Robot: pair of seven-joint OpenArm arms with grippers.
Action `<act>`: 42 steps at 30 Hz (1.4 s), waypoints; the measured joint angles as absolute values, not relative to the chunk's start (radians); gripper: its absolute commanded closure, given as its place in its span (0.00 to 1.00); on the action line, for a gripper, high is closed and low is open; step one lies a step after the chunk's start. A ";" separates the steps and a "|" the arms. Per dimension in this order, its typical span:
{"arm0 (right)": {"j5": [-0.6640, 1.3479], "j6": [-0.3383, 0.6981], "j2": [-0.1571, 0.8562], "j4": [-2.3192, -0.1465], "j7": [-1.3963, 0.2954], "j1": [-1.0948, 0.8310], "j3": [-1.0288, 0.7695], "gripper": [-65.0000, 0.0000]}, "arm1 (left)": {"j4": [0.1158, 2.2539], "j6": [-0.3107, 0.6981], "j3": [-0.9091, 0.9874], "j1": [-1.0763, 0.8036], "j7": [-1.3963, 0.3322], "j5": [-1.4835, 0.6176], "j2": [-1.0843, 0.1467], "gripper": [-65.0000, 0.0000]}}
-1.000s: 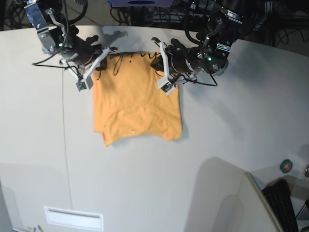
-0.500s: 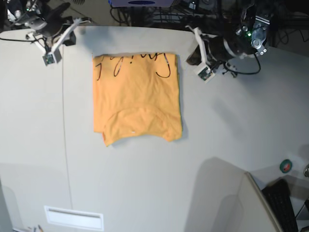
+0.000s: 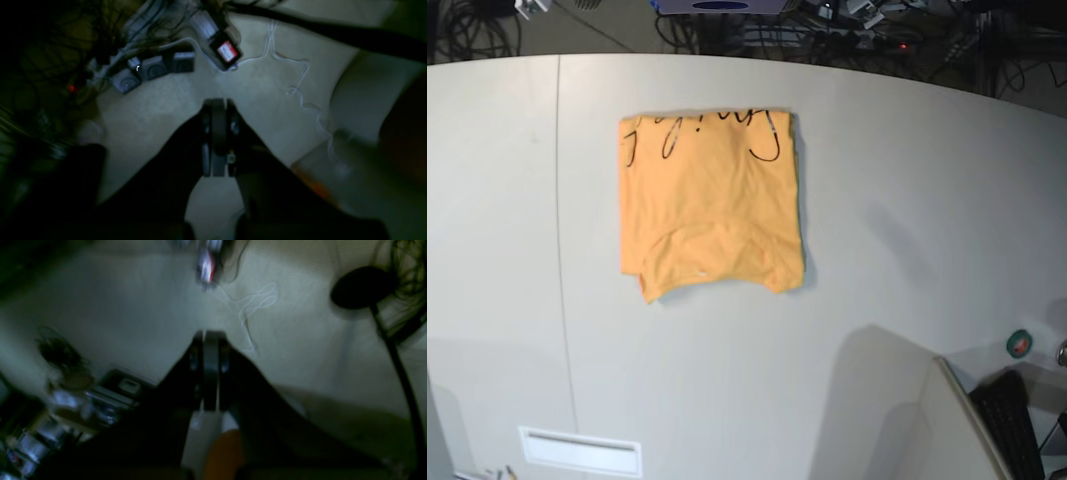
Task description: Layout the t-shirt on the table in an organized manner, then fold the t-shirt properly
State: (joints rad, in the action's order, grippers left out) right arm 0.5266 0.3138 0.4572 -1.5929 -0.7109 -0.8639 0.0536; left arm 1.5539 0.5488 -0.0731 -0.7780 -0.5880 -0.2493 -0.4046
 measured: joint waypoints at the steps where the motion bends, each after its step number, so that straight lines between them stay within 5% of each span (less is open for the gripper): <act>1: 0.519 0.329 0.463 -1.518 -0.699 -0.814 0.091 1.00 | 1.477 0.550 -0.075 -0.760 -0.535 -0.250 -0.392 1.00; 9: 0.529 0.357 0.450 -0.783 -0.323 -0.412 0.690 1.00 | 0.786 0.550 -0.126 -0.510 -0.185 -0.034 -0.230 1.00; 17: 0.532 0.348 0.162 -0.057 0.261 -0.197 1.054 1.00 | -0.006 0.549 -0.130 -0.234 0.403 0.109 -0.137 1.00; 23: 0.533 0.348 0.151 -0.073 0.278 -0.224 1.007 1.00 | 0.097 0.519 -0.128 -0.244 0.457 0.104 -0.138 1.00; 32: 0.535 0.235 0.149 -0.098 0.282 -0.228 0.712 1.00 | 0.110 0.144 -0.134 -0.231 0.445 0.109 -0.134 1.00; 42: 0.531 0.232 0.149 -0.098 0.282 -0.242 0.687 1.00 | 0.110 0.134 -0.132 -0.233 0.445 0.107 -0.113 1.00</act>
